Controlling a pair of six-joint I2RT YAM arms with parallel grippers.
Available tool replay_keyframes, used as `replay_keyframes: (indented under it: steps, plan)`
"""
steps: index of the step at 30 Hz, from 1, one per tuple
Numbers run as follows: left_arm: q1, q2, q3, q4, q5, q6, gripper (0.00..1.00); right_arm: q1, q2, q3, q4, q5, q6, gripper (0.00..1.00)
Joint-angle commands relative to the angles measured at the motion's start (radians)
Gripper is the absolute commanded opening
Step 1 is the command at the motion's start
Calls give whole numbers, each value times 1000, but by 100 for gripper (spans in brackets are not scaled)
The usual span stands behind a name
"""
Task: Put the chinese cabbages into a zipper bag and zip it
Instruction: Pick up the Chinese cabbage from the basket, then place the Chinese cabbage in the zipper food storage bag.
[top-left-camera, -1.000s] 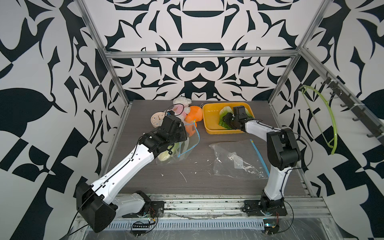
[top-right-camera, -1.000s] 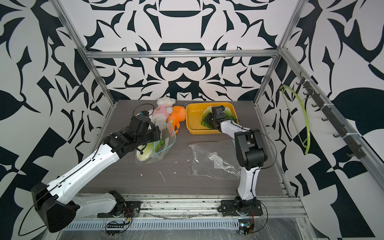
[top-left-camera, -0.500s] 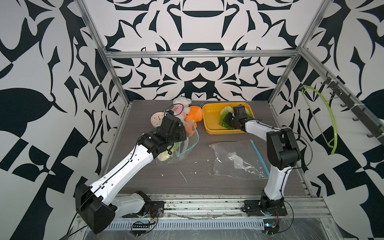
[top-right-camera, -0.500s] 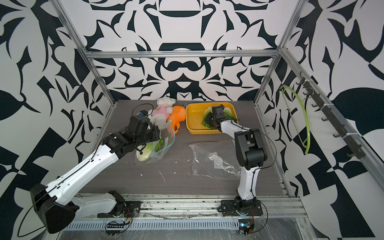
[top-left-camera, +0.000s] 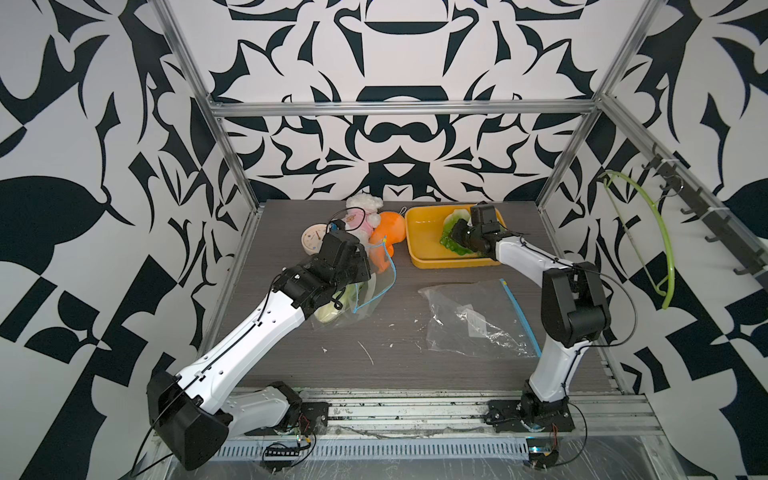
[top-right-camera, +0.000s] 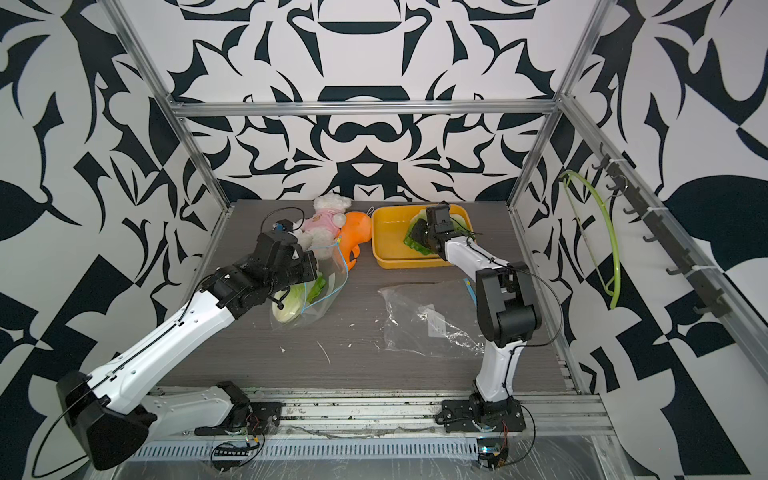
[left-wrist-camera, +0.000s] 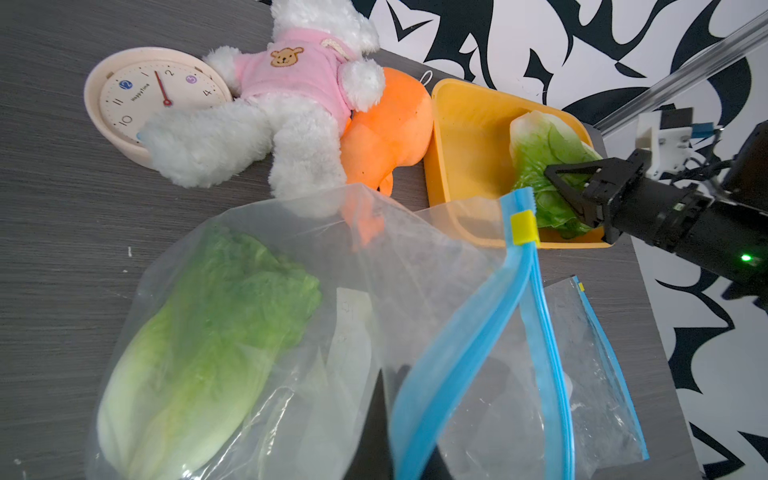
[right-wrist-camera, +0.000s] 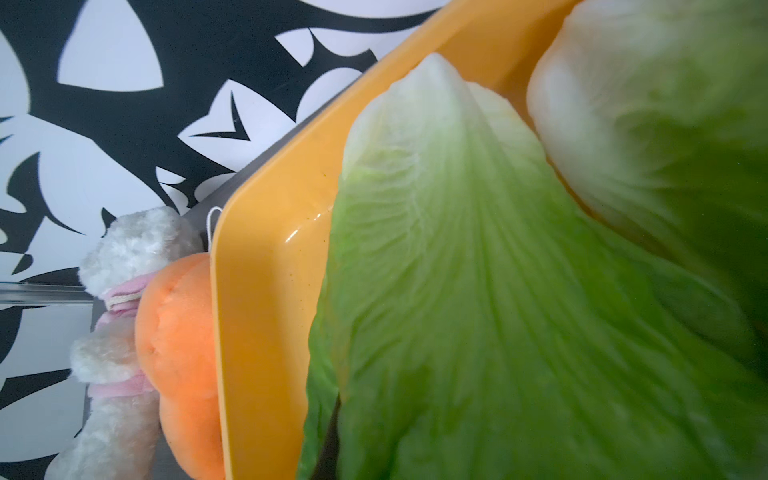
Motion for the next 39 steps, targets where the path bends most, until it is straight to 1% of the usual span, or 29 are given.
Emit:
replay_keyframes:
  steps: [1, 8, 14, 19, 21, 27, 32, 39]
  plan:
    - [-2, -25, 3, -33, -42, 29, 0, -4, -79, 52, -3, 5, -50, 0]
    - [-1, -44, 24, -78, -74, 56, 0, -4, -130, 118, -144, -42, -136, 0]
    - [-1, -46, 53, -133, -47, 83, 0, -4, -196, 166, -284, -95, -218, 0]
    - [-1, -43, 57, -144, -19, 92, 0, -4, -241, 203, -382, -152, -268, 0]
    - [-2, -37, 58, -144, -5, 92, 0, -4, -257, 220, -417, -195, -278, 0]
    - [-1, -6, 74, -152, 40, 93, 0, -1, -335, 232, -526, -253, -318, 0]
    - [-1, 30, 87, -156, 76, 90, 0, 37, -432, 219, -631, -276, -349, 0]
    - [-1, 74, 106, -155, 133, 71, 0, 136, -560, 211, -791, -285, -378, 0]
